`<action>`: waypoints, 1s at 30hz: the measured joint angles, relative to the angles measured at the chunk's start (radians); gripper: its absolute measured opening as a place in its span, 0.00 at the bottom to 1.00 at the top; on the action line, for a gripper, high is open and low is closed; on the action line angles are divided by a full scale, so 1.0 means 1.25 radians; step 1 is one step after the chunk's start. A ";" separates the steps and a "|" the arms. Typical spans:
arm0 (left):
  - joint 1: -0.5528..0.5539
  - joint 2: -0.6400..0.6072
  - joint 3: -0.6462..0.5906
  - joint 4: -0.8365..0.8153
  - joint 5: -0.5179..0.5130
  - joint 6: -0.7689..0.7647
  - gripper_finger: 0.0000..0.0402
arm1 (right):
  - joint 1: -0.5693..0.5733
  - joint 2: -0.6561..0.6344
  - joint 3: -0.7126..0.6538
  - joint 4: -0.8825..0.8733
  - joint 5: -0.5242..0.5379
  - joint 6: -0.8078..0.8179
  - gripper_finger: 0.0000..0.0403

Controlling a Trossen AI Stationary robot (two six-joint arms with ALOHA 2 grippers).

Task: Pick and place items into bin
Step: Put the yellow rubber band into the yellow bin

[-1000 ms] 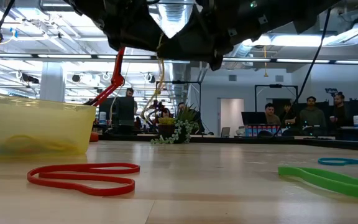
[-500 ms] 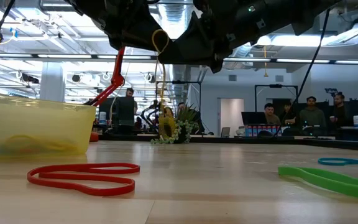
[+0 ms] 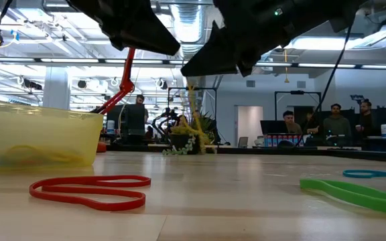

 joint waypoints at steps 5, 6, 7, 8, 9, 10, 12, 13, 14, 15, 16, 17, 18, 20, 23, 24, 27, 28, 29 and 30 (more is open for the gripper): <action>-0.030 0.000 0.000 -0.006 -0.008 -0.014 0.22 | -0.001 0.000 0.000 0.002 0.038 0.000 0.00; -0.036 0.000 0.000 -0.006 -0.017 -0.013 0.22 | -0.005 0.000 0.000 0.010 0.041 -0.001 0.00; -0.043 0.000 0.004 -0.013 -0.033 -0.010 0.22 | -0.009 0.000 0.000 0.026 0.043 -0.008 0.00; -0.050 0.000 0.014 -0.022 -0.056 -0.003 0.22 | -0.015 0.000 0.000 0.050 0.042 -0.018 0.00; -0.058 0.000 0.029 -0.031 -0.086 0.004 0.22 | -0.022 0.000 0.000 0.080 0.038 -0.028 0.00; -0.067 0.000 0.045 -0.038 -0.122 0.012 0.22 | -0.029 0.000 0.000 0.109 0.028 -0.039 0.00; -0.087 -0.001 0.080 -0.066 -0.205 0.039 0.22 | -0.047 0.000 0.000 0.171 -0.023 -0.059 0.00; -0.099 -0.001 0.102 -0.091 -0.256 0.059 0.22 | -0.056 0.000 0.000 0.202 -0.060 -0.062 0.00; -0.114 -0.001 0.125 -0.117 -0.314 0.087 0.22 | -0.066 0.000 0.000 0.234 -0.101 -0.062 0.00; -0.129 -0.001 0.152 -0.145 -0.375 0.122 0.22 | -0.076 0.000 0.000 0.264 -0.143 -0.063 0.00; -0.144 -0.001 0.181 -0.175 -0.442 0.164 0.22 | -0.087 0.000 0.000 0.297 -0.189 -0.063 0.00; -0.158 -0.001 0.207 -0.207 -0.508 0.205 0.22 | -0.097 0.001 0.000 0.326 -0.230 -0.062 0.00; -0.173 -0.001 0.236 -0.240 -0.574 0.244 0.22 | -0.109 0.012 0.004 0.365 -0.267 -0.057 0.00; -0.190 -0.003 0.296 -0.297 -0.670 0.300 0.22 | -0.125 0.040 0.014 0.424 -0.319 -0.043 0.00; -0.198 -0.033 0.376 -0.394 -0.654 0.314 0.22 | -0.139 0.117 0.081 0.477 -0.362 -0.036 0.00; -0.199 -0.048 0.396 -0.424 -0.635 0.299 0.22 | -0.139 0.144 0.114 0.476 -0.375 -0.036 0.00; -0.194 -0.107 0.424 -0.514 -0.604 0.240 0.22 | -0.136 0.235 0.237 0.427 -0.412 -0.042 0.00; -0.191 -0.128 0.425 -0.544 -0.596 0.213 0.22 | -0.136 0.258 0.271 0.386 -0.415 -0.042 0.00; -0.187 -0.149 0.425 -0.585 -0.577 0.173 0.22 | -0.136 0.279 0.307 0.338 -0.415 -0.042 0.00; -0.185 -0.169 0.425 -0.632 -0.547 0.125 0.22 | -0.139 0.299 0.343 0.287 -0.415 -0.042 0.00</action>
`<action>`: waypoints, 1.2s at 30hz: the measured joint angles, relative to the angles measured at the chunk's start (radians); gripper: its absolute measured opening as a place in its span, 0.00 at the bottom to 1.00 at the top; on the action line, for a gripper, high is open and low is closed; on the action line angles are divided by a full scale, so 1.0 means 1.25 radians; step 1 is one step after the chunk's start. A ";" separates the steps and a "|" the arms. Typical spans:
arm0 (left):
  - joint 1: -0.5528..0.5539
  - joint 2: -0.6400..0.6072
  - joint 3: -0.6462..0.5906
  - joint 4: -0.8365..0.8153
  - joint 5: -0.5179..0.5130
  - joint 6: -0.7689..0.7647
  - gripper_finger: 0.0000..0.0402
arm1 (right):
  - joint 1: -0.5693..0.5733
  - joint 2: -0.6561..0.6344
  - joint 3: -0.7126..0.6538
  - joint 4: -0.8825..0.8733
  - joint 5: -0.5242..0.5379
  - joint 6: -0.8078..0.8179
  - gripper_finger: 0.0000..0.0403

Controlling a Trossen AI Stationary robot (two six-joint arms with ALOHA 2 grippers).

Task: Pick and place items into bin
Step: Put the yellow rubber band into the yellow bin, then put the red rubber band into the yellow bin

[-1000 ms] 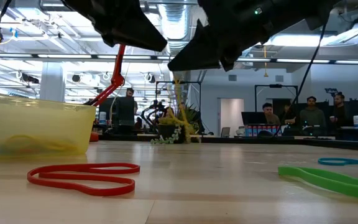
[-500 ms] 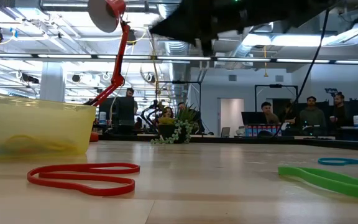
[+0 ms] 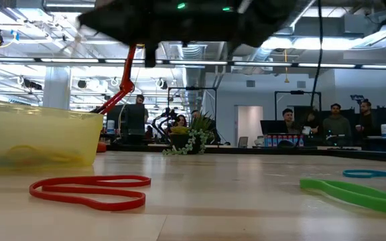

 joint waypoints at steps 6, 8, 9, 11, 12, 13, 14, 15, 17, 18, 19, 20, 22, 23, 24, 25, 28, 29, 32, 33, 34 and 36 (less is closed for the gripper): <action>0.000 -0.042 0.000 -0.281 0.189 -0.336 0.22 | -0.008 0.078 0.160 -0.277 0.003 -0.057 0.01; -0.005 -0.031 -0.001 -0.351 0.182 -0.410 0.22 | -0.006 0.085 0.191 -0.311 0.003 -0.092 0.02; -0.005 -0.024 -0.001 -0.378 0.174 -0.440 0.22 | -0.005 0.083 0.201 -0.321 0.002 -0.099 0.04; -0.005 -0.003 -0.001 -0.416 0.170 -0.486 0.22 | -0.008 0.077 0.211 -0.346 0.000 -0.097 0.07; -0.005 0.009 -0.001 -0.426 0.170 -0.499 0.22 | -0.010 0.072 0.211 -0.374 -0.001 -0.093 0.08; -0.005 0.022 -0.001 -0.430 0.169 -0.505 0.22 | -0.012 0.068 0.209 -0.414 -0.003 -0.093 0.10; -0.005 0.035 -0.001 -0.430 0.164 -0.505 0.22 | -0.013 0.063 0.208 -0.452 -0.010 -0.093 0.13; -0.005 0.049 -0.001 -0.430 0.159 -0.504 0.22 | -0.015 0.058 0.208 -0.480 -0.018 -0.093 0.15; -0.005 0.078 -0.001 -0.430 0.147 -0.501 0.22 | -0.017 0.036 0.208 -0.541 -0.030 -0.093 0.18; -0.005 0.092 -0.001 -0.431 0.145 -0.499 0.22 | -0.016 0.026 0.208 -0.562 -0.036 -0.093 0.20; -0.005 0.106 -0.001 -0.434 0.145 -0.499 0.22 | -0.015 0.021 0.209 -0.568 -0.038 -0.094 0.22; -0.005 0.118 -0.001 -0.434 0.146 -0.499 0.22 | -0.015 0.021 0.211 -0.569 -0.039 -0.096 0.23; -0.005 0.139 -0.001 -0.434 0.146 -0.500 0.22 | -0.014 0.017 0.207 -0.591 -0.042 -0.096 0.26; -0.005 0.148 -0.001 -0.434 0.146 -0.501 0.22 | -0.013 0.016 0.206 -0.596 -0.044 -0.095 0.27; -0.005 0.157 -0.001 -0.434 0.146 -0.501 0.22 | -0.013 0.016 0.207 -0.585 -0.051 -0.093 0.28; -0.005 0.164 -0.001 -0.434 0.147 -0.502 0.22 | -0.011 0.013 0.209 -0.587 -0.058 -0.091 0.28; -0.005 0.172 -0.001 -0.434 0.149 -0.510 0.22 | -0.004 0.003 0.209 -0.658 -0.087 -0.040 0.30; -0.005 0.174 -0.001 -0.434 0.158 -0.519 0.22 | 0.000 0.000 0.209 -0.698 -0.114 -0.024 0.30; -0.004 0.175 -0.001 -0.434 0.210 -0.553 0.22 | 0.016 -0.029 0.207 -0.882 -0.216 0.007 0.29; -0.003 0.175 -0.001 -0.432 0.241 -0.562 0.22 | 0.025 -0.040 0.208 -0.941 -0.246 0.014 0.29; -0.003 0.176 -0.001 -0.424 0.285 -0.566 0.22 | 0.036 -0.052 0.210 -1.008 -0.274 0.015 0.28; -0.003 0.184 -0.001 -0.396 0.383 -0.556 0.22 | 0.065 -0.070 0.209 -1.177 -0.311 0.008 0.28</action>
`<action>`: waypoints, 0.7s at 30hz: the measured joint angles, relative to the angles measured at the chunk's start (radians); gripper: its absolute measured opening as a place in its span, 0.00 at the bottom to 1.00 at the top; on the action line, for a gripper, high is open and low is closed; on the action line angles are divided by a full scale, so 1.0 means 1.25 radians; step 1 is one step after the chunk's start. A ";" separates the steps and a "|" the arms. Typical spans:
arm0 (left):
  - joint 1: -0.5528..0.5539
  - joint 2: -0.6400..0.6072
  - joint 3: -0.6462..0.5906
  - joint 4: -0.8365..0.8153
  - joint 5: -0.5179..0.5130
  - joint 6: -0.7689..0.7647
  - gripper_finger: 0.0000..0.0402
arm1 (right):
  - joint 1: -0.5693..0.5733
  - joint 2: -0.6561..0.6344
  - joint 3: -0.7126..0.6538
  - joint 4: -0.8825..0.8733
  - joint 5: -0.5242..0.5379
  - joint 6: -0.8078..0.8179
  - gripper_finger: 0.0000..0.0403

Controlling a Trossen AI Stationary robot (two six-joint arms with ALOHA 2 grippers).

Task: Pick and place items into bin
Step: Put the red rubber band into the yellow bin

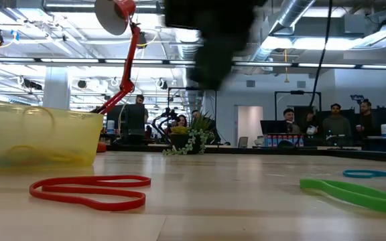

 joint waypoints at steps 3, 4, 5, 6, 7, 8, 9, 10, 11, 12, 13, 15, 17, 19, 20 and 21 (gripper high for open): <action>-0.001 0.032 0.000 0.080 0.109 0.068 0.22 | 0.057 -0.005 -0.005 -0.159 0.015 0.011 0.27; -0.001 0.047 -0.001 0.115 0.137 0.095 0.22 | 0.078 -0.008 -0.006 -0.195 0.031 0.027 0.27; -0.001 0.064 -0.001 0.148 0.162 0.117 0.22 | 0.098 -0.010 -0.006 -0.214 0.047 0.046 0.27; 0.000 0.081 -0.001 0.181 0.181 0.139 0.22 | 0.118 -0.011 -0.005 -0.227 0.068 0.067 0.27; 0.005 0.102 -0.001 0.217 0.193 0.159 0.22 | 0.139 -0.011 -0.005 -0.245 0.094 0.089 0.27; 0.010 0.125 -0.001 0.251 0.200 0.174 0.22 | 0.158 -0.011 -0.005 -0.262 0.117 0.109 0.27; 0.016 0.146 -0.001 0.276 0.210 0.182 0.22 | 0.176 -0.010 -0.005 -0.271 0.142 0.126 0.27; 0.024 0.165 -0.001 0.293 0.226 0.185 0.22 | 0.193 -0.011 -0.005 -0.285 0.164 0.137 0.27; 0.035 0.180 -0.002 0.311 0.252 0.185 0.22 | 0.211 -0.011 -0.005 -0.308 0.186 0.145 0.27; 0.044 0.192 -0.002 0.330 0.287 0.182 0.22 | 0.226 -0.013 -0.005 -0.336 0.210 0.148 0.27; 0.055 0.205 -0.002 0.345 0.325 0.169 0.22 | 0.243 -0.019 -0.006 -0.364 0.235 0.148 0.27; 0.074 0.234 -0.001 0.362 0.391 0.140 0.22 | 0.269 -0.034 -0.005 -0.395 0.290 0.147 0.27; 0.086 0.268 -0.001 0.383 0.428 0.127 0.22 | 0.295 -0.054 -0.005 -0.417 0.344 0.162 0.27; 0.096 0.302 -0.001 0.402 0.479 0.132 0.22 | 0.312 -0.082 -0.007 -0.396 0.372 0.174 0.27; 0.101 0.320 -0.001 0.409 0.510 0.139 0.22 | 0.319 -0.100 -0.016 -0.374 0.380 0.180 0.27; 0.105 0.339 -0.001 0.417 0.542 0.141 0.22 | 0.326 -0.122 -0.031 -0.349 0.382 0.182 0.27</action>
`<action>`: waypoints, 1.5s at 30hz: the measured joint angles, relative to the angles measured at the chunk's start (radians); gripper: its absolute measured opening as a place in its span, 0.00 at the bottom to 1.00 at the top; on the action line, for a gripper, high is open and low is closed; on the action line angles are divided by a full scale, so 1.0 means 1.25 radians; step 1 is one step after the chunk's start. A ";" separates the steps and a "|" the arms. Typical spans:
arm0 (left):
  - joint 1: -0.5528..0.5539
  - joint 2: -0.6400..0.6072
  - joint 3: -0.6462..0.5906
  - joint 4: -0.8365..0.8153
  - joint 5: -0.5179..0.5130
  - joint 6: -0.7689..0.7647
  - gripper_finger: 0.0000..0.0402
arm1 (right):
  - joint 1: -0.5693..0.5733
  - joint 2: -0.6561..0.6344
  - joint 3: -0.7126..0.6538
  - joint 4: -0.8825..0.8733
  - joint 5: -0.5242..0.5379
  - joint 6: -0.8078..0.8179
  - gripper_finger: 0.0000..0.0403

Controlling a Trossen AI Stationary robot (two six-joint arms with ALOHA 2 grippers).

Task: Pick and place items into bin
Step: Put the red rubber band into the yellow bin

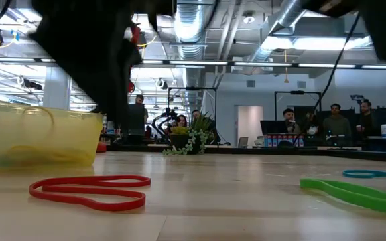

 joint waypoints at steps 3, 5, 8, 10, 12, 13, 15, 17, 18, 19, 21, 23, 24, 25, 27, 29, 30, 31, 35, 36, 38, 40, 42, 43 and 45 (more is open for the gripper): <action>0.004 0.037 0.000 0.005 0.044 -0.002 0.22 | 0.022 -0.068 -0.068 0.098 0.000 0.009 0.27; 0.004 0.048 0.000 0.007 0.044 -0.007 0.22 | 0.036 -0.120 -0.126 0.158 0.002 0.030 0.27; 0.004 0.054 0.000 0.008 0.044 -0.008 0.22 | 0.056 -0.197 -0.227 0.234 0.029 0.084 0.27; 0.004 0.054 0.000 0.013 0.044 -0.010 0.22 | 0.070 -0.244 -0.301 0.275 0.061 0.138 0.27; 0.005 0.054 0.000 0.007 0.044 -0.014 0.22 | 0.086 -0.286 -0.376 0.318 0.102 0.198 0.27; 0.004 0.054 0.000 0.007 0.046 -0.014 0.22 | 0.096 -0.304 -0.413 0.342 0.127 0.227 0.27; 0.004 0.058 0.001 0.013 0.052 -0.018 0.22 | 0.117 -0.334 -0.492 0.401 0.184 0.278 0.27; 0.005 0.069 0.001 0.025 0.068 -0.028 0.22 | 0.135 -0.352 -0.563 0.484 0.233 0.309 0.27; 0.005 0.077 0.000 0.025 0.077 -0.036 0.22 | 0.144 -0.360 -0.596 0.522 0.256 0.317 0.27; 0.007 0.084 0.003 0.030 0.085 -0.042 0.22 | 0.151 -0.365 -0.626 0.558 0.279 0.320 0.27; 0.008 0.085 0.003 0.032 0.094 -0.046 0.22 | 0.163 -0.370 -0.678 0.632 0.326 0.320 0.27; 0.010 0.093 0.004 0.028 0.092 -0.060 0.22 | 0.164 -0.371 -0.715 0.687 0.373 0.321 0.27; 0.013 0.090 0.004 0.025 0.090 -0.066 0.22 | 0.164 -0.371 -0.731 0.709 0.394 0.321 0.27; 0.014 0.086 0.004 0.018 0.089 -0.067 0.20 | 0.164 -0.371 -0.741 0.718 0.413 0.321 0.27; 0.020 0.085 0.003 0.015 0.099 -0.065 0.16 | 0.158 -0.371 -0.750 0.719 0.420 0.322 0.27; 0.023 0.079 0.002 0.013 0.111 -0.038 0.08 | 0.150 -0.371 -0.754 0.720 0.421 0.334 0.27; 0.023 0.078 0.005 0.008 0.114 -0.026 0.04 | 0.147 -0.371 -0.754 0.719 0.421 0.340 0.27; 0.024 0.079 0.013 -0.001 0.113 -0.020 0.02 | 0.145 -0.371 -0.754 0.720 0.420 0.341 0.27; 0.022 0.065 0.074 -0.077 0.114 0.009 0.01 | 0.136 -0.371 -0.754 0.722 0.417 0.342 0.27; 0.022 0.056 0.098 -0.101 0.116 0.016 0.01 | 0.134 -0.371 -0.754 0.722 0.416 0.342 0.27; 0.020 0.037 0.153 -0.162 0.115 0.029 0.00 | 0.134 -0.371 -0.754 0.725 0.416 0.342 0.27; 0.015 0.019 0.211 -0.254 0.087 0.034 0.00 | 0.134 -0.370 -0.754 0.726 0.415 0.343 0.27; 0.008 0.000 0.274 -0.380 0.025 0.023 0.00 | 0.135 -0.370 -0.754 0.726 0.415 0.343 0.27; 0.004 -0.010 0.304 -0.454 -0.007 0.009 0.00 | 0.136 -0.370 -0.754 0.726 0.414 0.343 0.27; -0.006 -0.035 0.344 -0.616 -0.075 -0.032 0.00 | 0.140 -0.370 -0.754 0.726 0.414 0.343 0.27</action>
